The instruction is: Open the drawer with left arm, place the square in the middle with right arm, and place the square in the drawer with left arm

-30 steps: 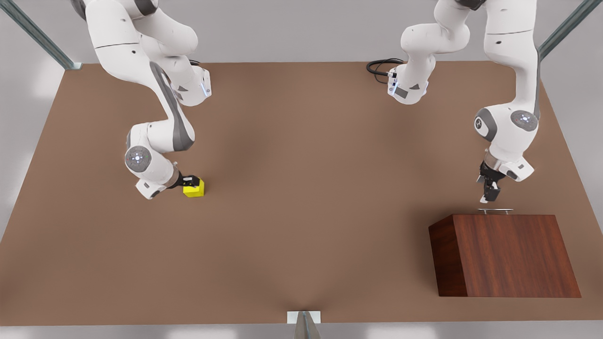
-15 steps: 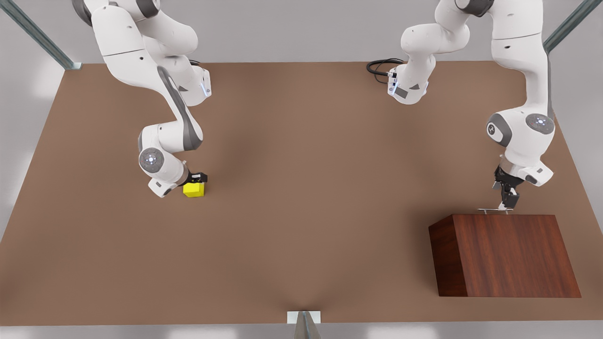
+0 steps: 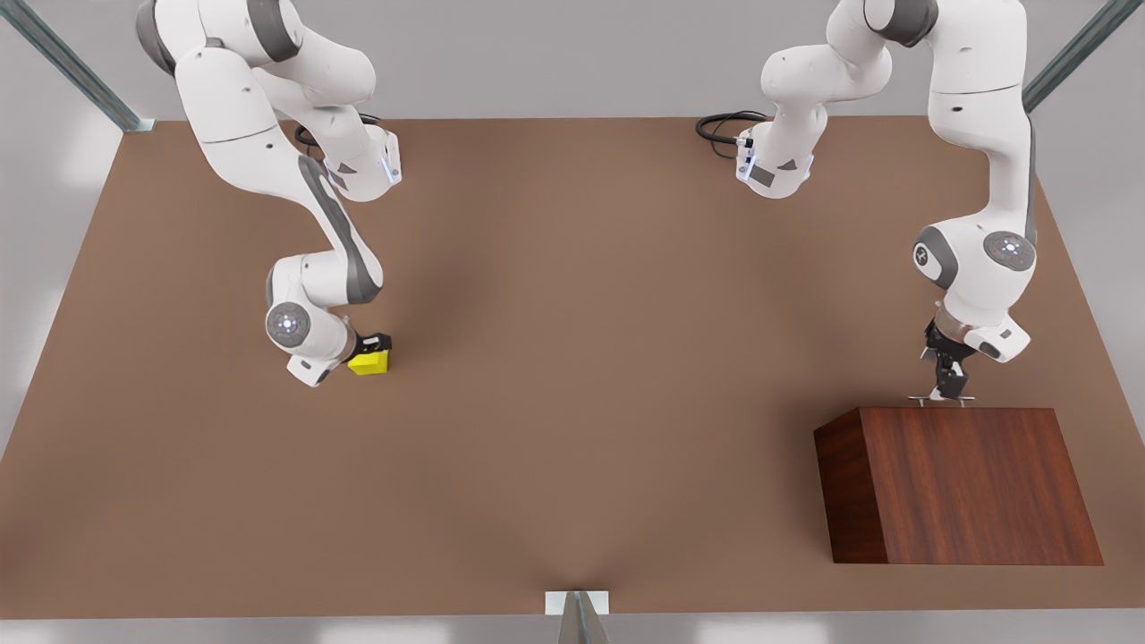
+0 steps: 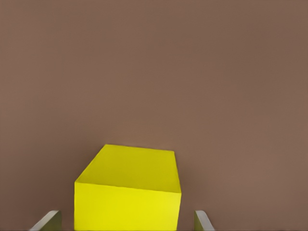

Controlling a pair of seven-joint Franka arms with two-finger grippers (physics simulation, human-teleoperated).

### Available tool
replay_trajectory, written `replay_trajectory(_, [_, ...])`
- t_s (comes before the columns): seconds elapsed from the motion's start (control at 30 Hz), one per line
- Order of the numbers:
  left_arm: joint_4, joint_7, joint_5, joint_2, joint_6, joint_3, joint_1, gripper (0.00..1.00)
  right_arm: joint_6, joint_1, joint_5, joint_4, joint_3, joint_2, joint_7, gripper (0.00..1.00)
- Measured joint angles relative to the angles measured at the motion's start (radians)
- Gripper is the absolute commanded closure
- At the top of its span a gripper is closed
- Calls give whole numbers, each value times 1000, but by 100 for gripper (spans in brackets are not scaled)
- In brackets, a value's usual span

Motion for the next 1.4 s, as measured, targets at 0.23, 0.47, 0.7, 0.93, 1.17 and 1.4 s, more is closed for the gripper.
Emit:
replay_trajectory(0.23, [-1, -2, -1, -1, -7, 0, -1, 0, 20, -2, 9, -1, 0, 37, 2, 0])
replay_trajectory(0.47, [-43, -15, -6, -29, -20, 1, 0, 0, 32, -10, 6, 4, -3, 47, -28, 33])
replay_trajectory(0.7, [-58, -15, -6, -46, -56, 14, 1, 0, 21, -11, 7, 6, -2, 42, -53, 33])
replay_trajectory(0.93, [-76, -14, -6, -68, -84, 44, 3, 0, -358, 340, 1, 511, 35, 88, 27, 32])
replay_trajectory(1.17, [-81, -15, -5, -94, -145, 44, 3, 0, -580, 812, -16, 1342, 18, 628, 420, 34])
replay_trajectory(1.4, [-106, -16, -5, -129, -178, 44, 3, 0, -429, 891, -18, 1437, 16, 731, 378, 34])
